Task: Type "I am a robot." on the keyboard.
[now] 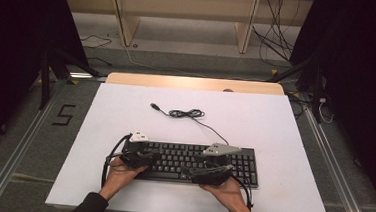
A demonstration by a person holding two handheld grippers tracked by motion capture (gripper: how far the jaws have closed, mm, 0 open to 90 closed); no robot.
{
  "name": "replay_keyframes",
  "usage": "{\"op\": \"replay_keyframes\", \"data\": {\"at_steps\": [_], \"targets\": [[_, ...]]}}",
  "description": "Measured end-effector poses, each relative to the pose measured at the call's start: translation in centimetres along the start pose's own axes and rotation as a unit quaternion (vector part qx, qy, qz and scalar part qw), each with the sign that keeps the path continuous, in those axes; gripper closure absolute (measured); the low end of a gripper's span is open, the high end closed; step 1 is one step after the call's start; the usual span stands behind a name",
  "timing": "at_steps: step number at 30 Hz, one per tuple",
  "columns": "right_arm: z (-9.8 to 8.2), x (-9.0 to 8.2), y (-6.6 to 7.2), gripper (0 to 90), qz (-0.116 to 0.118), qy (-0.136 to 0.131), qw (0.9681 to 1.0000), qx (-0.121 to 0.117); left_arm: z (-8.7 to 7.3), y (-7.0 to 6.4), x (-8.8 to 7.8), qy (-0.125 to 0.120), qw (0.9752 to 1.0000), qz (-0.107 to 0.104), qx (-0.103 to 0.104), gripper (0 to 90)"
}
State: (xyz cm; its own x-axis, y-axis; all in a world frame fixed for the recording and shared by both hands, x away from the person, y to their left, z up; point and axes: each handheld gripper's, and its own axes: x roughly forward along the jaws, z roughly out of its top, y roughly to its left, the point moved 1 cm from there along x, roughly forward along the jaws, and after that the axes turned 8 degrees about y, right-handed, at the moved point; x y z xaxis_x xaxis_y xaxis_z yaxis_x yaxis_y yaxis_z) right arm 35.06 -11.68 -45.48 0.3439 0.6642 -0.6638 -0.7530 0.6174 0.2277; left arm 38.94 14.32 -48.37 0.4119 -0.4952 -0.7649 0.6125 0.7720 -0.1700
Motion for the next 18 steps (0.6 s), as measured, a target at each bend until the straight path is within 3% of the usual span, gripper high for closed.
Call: {"op": "replay_keyframes", "data": {"at_steps": [9,18], "targets": [[0.0,-0.2,-0.1,37.8,-0.002,-0.004,1.0,0.003,0.2,0.0,-1.8,-0.034,0.9993,-0.013,-0.008,79.0],[0.1,-0.2,-0.1,37.7,-0.001,-0.005,1.0,0.002,-0.2,-0.1,-3.3,-0.059,0.9975,-0.037,-0.011,58.1]]}}
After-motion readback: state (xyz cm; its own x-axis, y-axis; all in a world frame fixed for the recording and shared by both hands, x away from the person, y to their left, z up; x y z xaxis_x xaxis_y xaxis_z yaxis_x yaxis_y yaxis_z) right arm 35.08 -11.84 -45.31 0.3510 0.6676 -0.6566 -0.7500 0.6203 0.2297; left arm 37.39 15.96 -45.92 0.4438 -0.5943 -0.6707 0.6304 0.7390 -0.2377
